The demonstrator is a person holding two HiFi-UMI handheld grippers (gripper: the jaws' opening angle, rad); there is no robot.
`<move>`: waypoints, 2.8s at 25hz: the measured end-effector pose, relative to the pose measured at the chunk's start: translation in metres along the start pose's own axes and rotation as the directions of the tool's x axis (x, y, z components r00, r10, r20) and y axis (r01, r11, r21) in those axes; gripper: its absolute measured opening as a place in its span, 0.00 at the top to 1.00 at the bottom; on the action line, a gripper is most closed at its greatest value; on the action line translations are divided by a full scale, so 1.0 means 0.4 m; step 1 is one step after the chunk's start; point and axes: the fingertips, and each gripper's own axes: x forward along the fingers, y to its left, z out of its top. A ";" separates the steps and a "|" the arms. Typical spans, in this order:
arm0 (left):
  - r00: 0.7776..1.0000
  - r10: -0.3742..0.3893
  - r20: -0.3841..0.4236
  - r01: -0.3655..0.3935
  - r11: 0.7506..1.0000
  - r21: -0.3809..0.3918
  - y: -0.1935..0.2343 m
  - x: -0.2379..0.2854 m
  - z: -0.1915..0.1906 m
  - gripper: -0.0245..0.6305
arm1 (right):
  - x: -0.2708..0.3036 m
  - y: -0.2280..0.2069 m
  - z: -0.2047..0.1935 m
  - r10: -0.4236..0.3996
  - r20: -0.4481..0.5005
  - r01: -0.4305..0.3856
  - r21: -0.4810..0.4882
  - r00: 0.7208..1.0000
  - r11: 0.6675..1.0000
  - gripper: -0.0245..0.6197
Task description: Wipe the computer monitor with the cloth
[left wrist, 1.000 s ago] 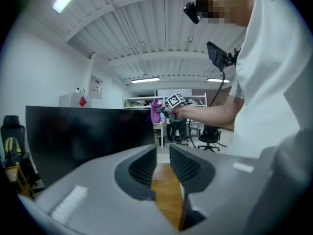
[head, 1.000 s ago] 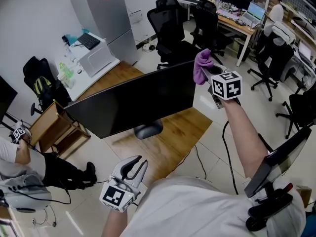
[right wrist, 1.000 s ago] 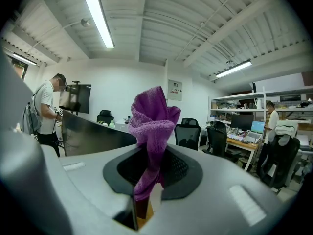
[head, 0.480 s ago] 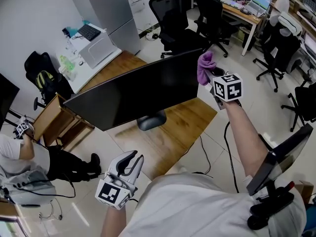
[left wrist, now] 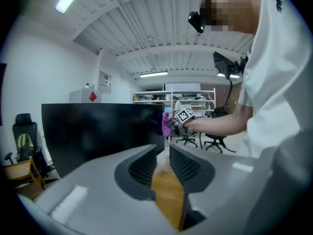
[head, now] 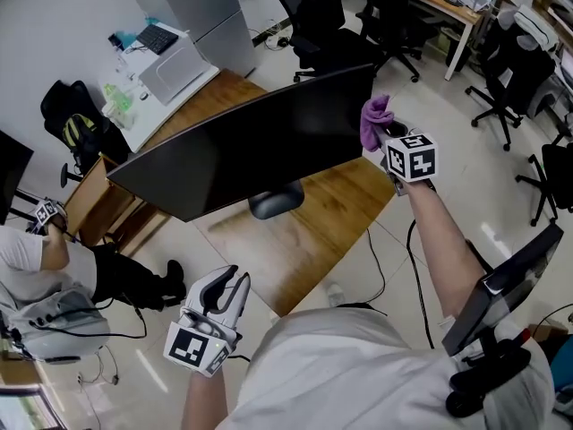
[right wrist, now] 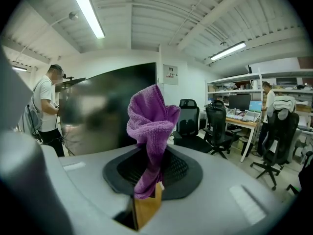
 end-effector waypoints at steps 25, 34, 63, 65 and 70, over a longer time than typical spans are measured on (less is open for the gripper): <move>0.996 0.057 -0.067 -0.058 0.998 -0.022 0.010 -0.016 -0.009 0.81 | 0.103 0.001 -0.412 -0.019 -0.246 0.035 0.061 0.969 0.998 0.86; 0.994 0.074 -0.076 -0.076 0.997 -0.031 0.027 -0.026 -0.025 0.81 | 0.120 0.014 -0.461 -0.035 -0.274 0.058 0.077 0.961 0.995 0.86; 0.993 0.105 -0.057 -0.110 0.990 -0.091 0.092 -0.174 -0.095 0.81 | 0.168 0.285 -0.450 0.003 -0.285 0.025 0.095 0.959 0.995 0.86; 0.993 0.110 -0.052 -0.115 0.989 -0.096 0.103 -0.185 -0.097 0.81 | 0.175 0.305 -0.450 0.003 -0.284 0.025 0.095 0.959 0.995 0.86; 0.992 0.116 -0.047 -0.121 0.988 -0.099 0.129 -0.217 -0.106 0.81 | 0.189 0.365 -0.445 0.013 -0.286 0.014 0.092 0.958 0.996 0.86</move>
